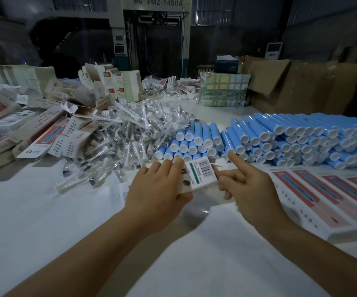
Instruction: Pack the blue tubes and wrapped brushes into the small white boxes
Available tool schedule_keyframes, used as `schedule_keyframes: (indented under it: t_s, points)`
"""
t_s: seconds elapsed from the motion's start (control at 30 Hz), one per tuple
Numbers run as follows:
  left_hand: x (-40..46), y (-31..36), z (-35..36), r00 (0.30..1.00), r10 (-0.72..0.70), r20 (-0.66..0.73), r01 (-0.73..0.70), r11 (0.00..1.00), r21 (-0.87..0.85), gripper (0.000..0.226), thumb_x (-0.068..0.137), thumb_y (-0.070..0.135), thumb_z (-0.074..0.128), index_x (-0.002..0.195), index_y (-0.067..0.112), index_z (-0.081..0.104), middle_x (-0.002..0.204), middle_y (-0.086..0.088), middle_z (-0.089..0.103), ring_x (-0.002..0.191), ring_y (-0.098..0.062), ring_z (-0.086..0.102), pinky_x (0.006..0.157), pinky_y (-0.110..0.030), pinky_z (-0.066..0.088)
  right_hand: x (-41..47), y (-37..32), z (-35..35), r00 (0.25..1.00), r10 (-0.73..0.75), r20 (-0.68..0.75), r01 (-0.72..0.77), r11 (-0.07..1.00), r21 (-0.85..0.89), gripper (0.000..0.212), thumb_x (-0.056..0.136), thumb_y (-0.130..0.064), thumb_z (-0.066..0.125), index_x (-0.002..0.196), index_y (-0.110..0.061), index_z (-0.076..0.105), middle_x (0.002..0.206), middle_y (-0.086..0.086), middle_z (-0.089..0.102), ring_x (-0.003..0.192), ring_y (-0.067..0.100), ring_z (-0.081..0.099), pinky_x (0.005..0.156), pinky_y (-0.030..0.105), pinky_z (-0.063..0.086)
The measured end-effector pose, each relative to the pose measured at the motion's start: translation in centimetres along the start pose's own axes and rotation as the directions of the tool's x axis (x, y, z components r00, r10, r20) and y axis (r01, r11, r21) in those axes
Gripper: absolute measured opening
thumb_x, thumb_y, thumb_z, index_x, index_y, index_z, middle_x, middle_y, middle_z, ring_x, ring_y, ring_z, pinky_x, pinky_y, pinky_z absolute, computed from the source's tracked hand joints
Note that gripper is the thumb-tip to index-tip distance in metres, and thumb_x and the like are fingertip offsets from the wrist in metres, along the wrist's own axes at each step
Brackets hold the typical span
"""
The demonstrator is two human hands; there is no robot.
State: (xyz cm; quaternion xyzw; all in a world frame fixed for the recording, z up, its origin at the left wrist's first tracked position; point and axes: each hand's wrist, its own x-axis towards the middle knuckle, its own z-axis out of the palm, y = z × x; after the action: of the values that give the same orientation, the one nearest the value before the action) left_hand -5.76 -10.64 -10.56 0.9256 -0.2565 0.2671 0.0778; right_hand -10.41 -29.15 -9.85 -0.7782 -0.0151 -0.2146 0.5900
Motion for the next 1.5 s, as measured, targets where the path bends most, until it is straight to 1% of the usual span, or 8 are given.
schedule_keyframes:
  t_s: [0.57, 0.8, 0.9, 0.97, 1.17, 1.27, 1.33, 1.5]
  points:
    - [-0.2, 1.7, 0.4, 0.990, 0.120, 0.066, -0.131, 0.974, 0.183, 0.074, 0.090, 0.057, 0.039, 0.146, 0.012, 0.021, 0.132, -0.004, 0.044, 0.112, -0.024, 0.044, 0.090, -0.035, 0.033, 0.1, 1.1, 1.2, 0.995, 0.091, -0.028, -0.092, 0.995, -0.039, 0.024, 0.094, -0.008, 0.056, 0.086, -0.030, 0.063, 0.097, 0.002, 0.060, 0.093, 0.012, 0.062, 0.063, 0.009, 0.050]
    - [0.3, 1.6, 0.0, 0.999, 0.034, -0.012, -0.033, 0.998, 0.061, 0.072, 0.088, 0.059, 0.044, 0.144, 0.018, 0.025, 0.129, 0.002, 0.047, 0.112, -0.020, 0.046, 0.091, -0.032, 0.034, 1.2, 0.4, 0.0, 0.982, -0.067, -0.178, 0.025, 0.973, -0.228, 0.050, 0.086, -0.020, 0.069, 0.132, -0.026, 0.052, 0.110, -0.007, 0.053, 0.094, 0.006, 0.053, 0.076, 0.023, 0.050]
    - [0.5, 1.2, -0.4, 0.998, -0.039, -0.053, 0.037, 0.999, -0.033, 0.070, 0.087, 0.059, 0.046, 0.142, 0.020, 0.027, 0.128, 0.003, 0.047, 0.112, -0.019, 0.046, 0.091, -0.032, 0.035, 2.9, -0.5, -0.7, 0.959, 0.207, -0.194, -0.186, 0.975, 0.123, 0.068, 0.081, -0.023, 0.072, 0.140, -0.025, 0.039, 0.125, -0.002, 0.053, 0.105, 0.016, 0.057, 0.089, 0.040, 0.050]
    - [0.5, 0.9, -0.5, 0.996, -0.071, -0.053, 0.067, 0.994, -0.089, 0.071, 0.087, 0.059, 0.045, 0.144, 0.021, 0.025, 0.131, 0.004, 0.045, 0.116, -0.019, 0.044, 0.094, -0.033, 0.035, 3.6, -1.1, -0.4, 0.895, 0.408, 0.179, -0.435, 0.713, 0.551, 0.057, 0.076, -0.032, 0.068, 0.127, -0.013, 0.052, 0.121, 0.013, 0.065, 0.100, 0.027, 0.067, 0.085, 0.047, 0.052]
    - [0.3, 1.0, -0.6, 0.998, -0.042, -0.043, 0.041, 0.998, -0.041, 0.071, 0.088, 0.060, 0.036, 0.145, 0.019, 0.021, 0.132, 0.002, 0.044, 0.114, -0.020, 0.044, 0.091, -0.032, 0.035, 3.2, -0.7, 3.1, 0.923, 0.260, 0.283, -0.379, 0.495, 0.782, 0.022, 0.086, -0.009, 0.059, 0.107, -0.011, 0.063, 0.091, 0.013, 0.073, 0.081, 0.022, 0.072, 0.070, 0.035, 0.060]
    - [0.1, 1.3, -0.7, 0.999, -0.005, -0.040, 0.005, 1.000, -0.004, 0.070, 0.087, 0.057, 0.039, 0.142, 0.014, 0.030, 0.126, -0.002, 0.050, 0.106, -0.022, 0.048, 0.086, -0.033, 0.037, 2.6, -0.1, 3.4, 0.997, 0.076, -0.009, -0.070, 0.962, 0.264, 0.024, 0.097, -0.008, 0.046, 0.111, -0.019, 0.062, 0.084, 0.001, 0.070, 0.076, 0.005, 0.069, 0.064, 0.023, 0.056]
    - [-0.2, 1.6, -0.8, 1.000, 0.021, -0.020, -0.021, 0.999, 0.033, 0.070, 0.086, 0.054, 0.048, 0.139, 0.009, 0.039, 0.120, -0.005, 0.056, 0.101, -0.024, 0.053, 0.082, -0.035, 0.041, 1.9, 0.6, 3.4, 0.987, -0.157, -0.018, 0.151, 0.970, -0.188, 0.031, 0.101, -0.016, 0.040, 0.129, -0.019, 0.054, 0.085, -0.014, 0.060, 0.076, -0.005, 0.064, 0.061, 0.016, 0.053]
    - [-0.6, 2.0, -0.7, 0.991, 0.079, -0.108, -0.070, 0.994, 0.087, 0.064, 0.079, 0.043, 0.066, 0.123, -0.002, 0.057, 0.098, -0.012, 0.065, 0.079, -0.027, 0.061, 0.066, -0.038, 0.050, 0.8, 0.4, 3.5, 0.960, -0.281, 0.008, 0.262, 0.884, -0.386, 0.039, 0.098, -0.035, 0.040, 0.131, -0.014, 0.047, 0.096, -0.005, 0.061, 0.087, 0.013, 0.061, 0.076, 0.033, 0.053]
